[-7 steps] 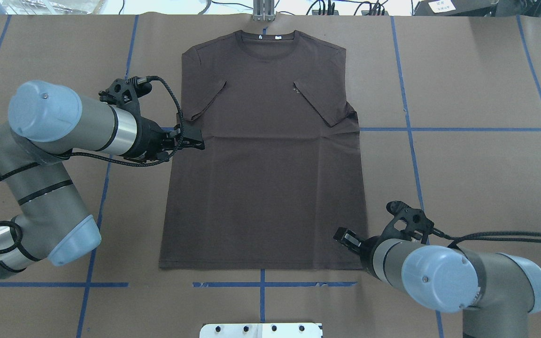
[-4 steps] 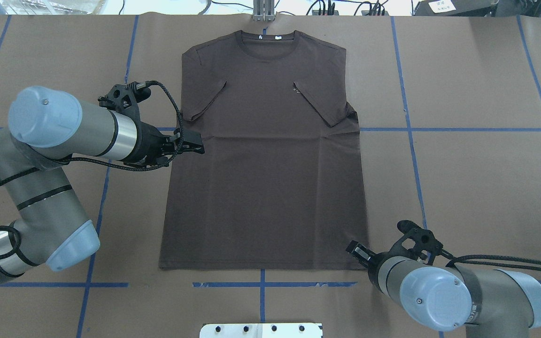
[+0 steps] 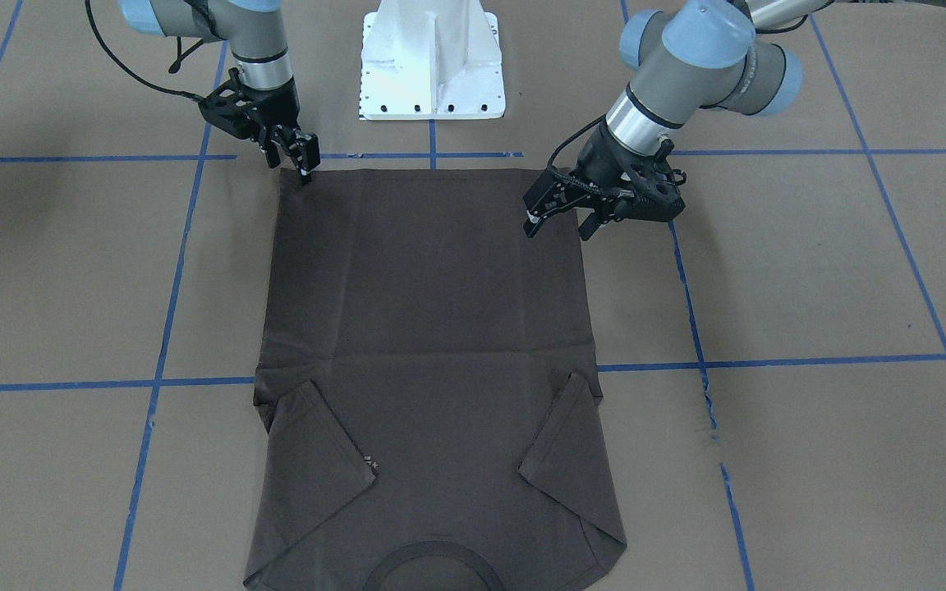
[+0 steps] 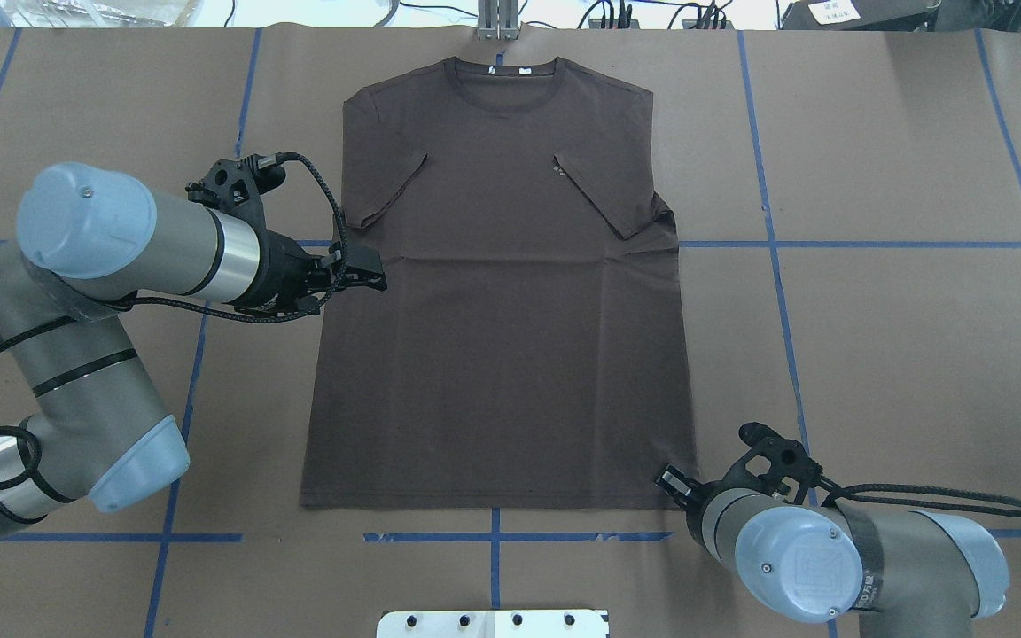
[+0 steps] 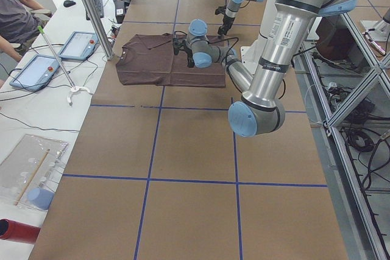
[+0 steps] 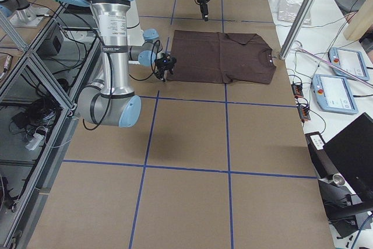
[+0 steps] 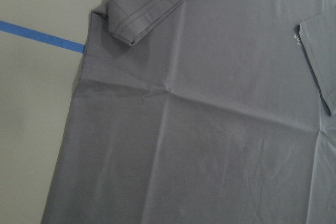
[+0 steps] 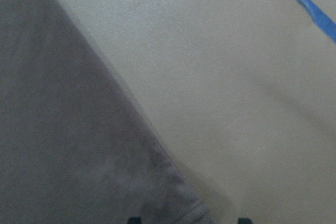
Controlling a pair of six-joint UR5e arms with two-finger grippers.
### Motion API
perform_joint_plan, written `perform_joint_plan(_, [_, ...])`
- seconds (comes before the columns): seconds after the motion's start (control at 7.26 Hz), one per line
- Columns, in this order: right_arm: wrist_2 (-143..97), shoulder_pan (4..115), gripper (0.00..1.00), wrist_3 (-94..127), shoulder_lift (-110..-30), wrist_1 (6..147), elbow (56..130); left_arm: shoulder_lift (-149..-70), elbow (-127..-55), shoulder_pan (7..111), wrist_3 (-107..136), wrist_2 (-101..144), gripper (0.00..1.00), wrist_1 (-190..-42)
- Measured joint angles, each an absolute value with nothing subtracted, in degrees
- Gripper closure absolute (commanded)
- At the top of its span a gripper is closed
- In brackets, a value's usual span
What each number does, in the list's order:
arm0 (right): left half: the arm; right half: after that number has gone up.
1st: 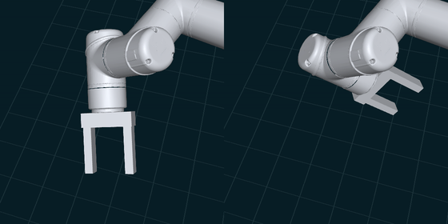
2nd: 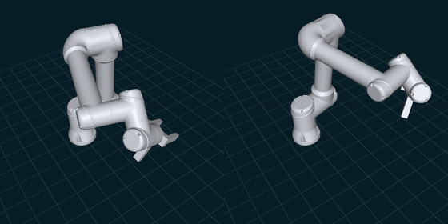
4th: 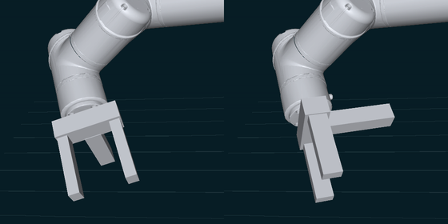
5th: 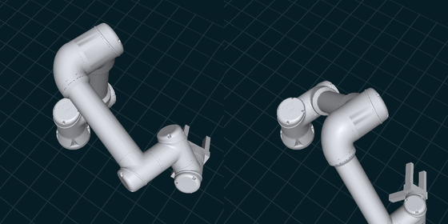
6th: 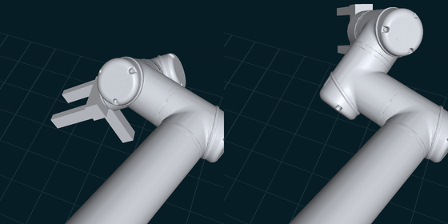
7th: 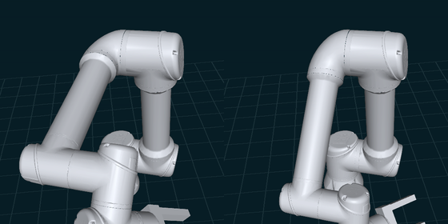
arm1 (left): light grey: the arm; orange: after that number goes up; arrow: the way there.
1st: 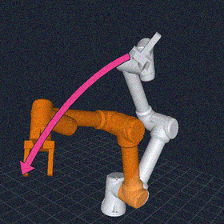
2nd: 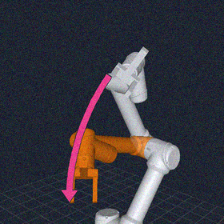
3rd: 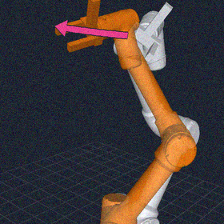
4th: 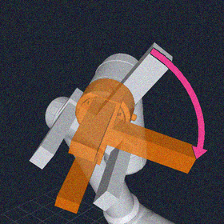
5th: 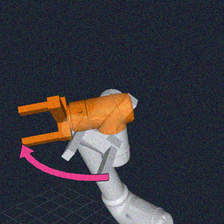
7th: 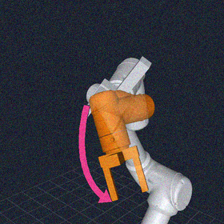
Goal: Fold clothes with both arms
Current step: 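Move both grippers to the shirt's bottom hem corners nearest the robot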
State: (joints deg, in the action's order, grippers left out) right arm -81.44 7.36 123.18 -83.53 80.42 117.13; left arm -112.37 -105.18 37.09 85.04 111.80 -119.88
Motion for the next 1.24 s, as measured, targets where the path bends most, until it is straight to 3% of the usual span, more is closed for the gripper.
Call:
perform_joint_plan(0.69, [-81.5,7.6,1.0,123.2,-83.9,80.5,119.0,-112.3,-105.9,35.2,89.6,111.3,0.02,-119.7])
perform_joint_plan(1.24, [-81.5,7.6,1.0,123.2,-83.5,80.7,121.6,-106.8,-120.5,17.1,99.8,93.5,0.15,-98.1])
